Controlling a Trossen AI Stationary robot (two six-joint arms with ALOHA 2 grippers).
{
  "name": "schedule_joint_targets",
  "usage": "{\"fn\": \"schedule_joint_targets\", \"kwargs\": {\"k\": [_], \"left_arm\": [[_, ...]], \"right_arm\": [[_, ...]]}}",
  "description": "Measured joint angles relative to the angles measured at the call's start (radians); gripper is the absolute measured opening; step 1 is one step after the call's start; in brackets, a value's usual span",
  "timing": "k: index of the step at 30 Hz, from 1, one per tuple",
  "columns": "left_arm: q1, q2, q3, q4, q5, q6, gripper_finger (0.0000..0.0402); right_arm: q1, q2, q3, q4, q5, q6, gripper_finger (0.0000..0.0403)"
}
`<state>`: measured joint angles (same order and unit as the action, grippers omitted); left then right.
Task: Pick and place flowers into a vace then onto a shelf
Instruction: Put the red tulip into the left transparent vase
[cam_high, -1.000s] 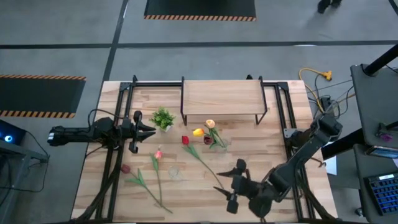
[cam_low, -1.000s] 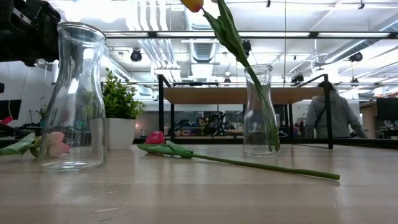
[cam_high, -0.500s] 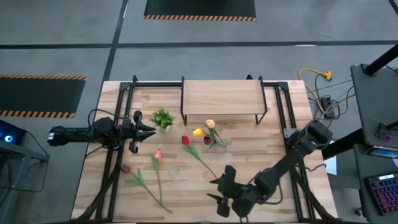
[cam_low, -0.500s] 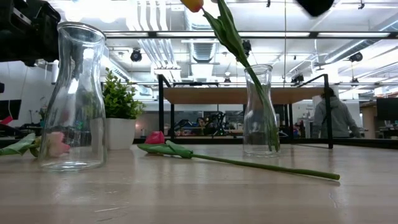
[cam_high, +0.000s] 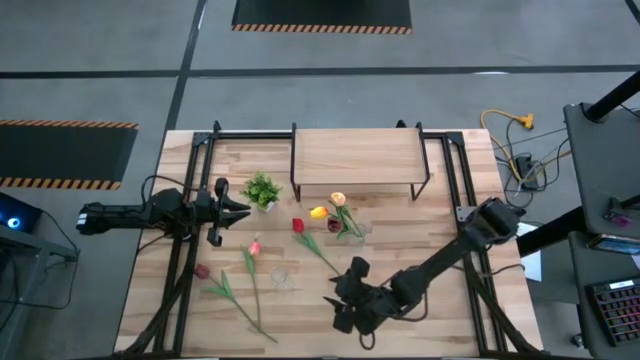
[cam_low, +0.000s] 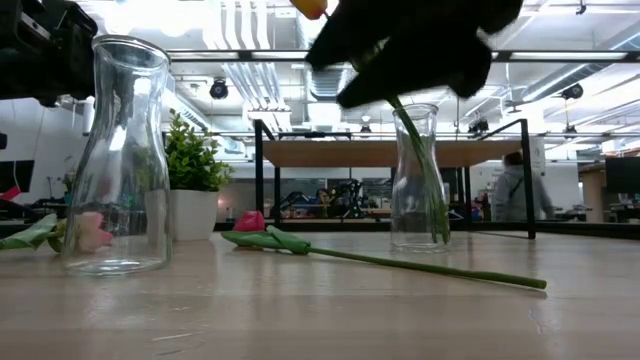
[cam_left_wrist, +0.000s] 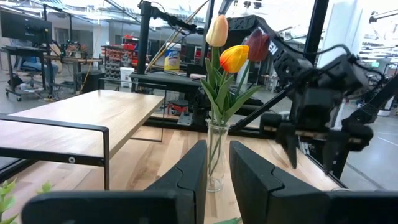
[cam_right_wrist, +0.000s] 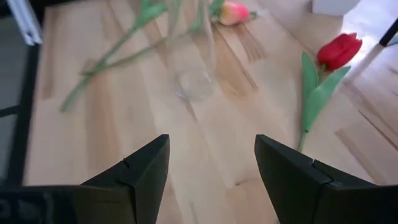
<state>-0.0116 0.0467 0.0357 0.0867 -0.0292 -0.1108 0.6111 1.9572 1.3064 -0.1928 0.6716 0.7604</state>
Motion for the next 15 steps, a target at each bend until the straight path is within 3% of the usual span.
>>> {"fn": "schedule_joint_targets", "kwargs": {"k": [15], "left_arm": [[0.0,0.0,0.0,0.0,0.0,0.0,0.0051]], "right_arm": [[-0.108,0.142,0.082,0.009,-0.049,-0.012,0.0226]]}}
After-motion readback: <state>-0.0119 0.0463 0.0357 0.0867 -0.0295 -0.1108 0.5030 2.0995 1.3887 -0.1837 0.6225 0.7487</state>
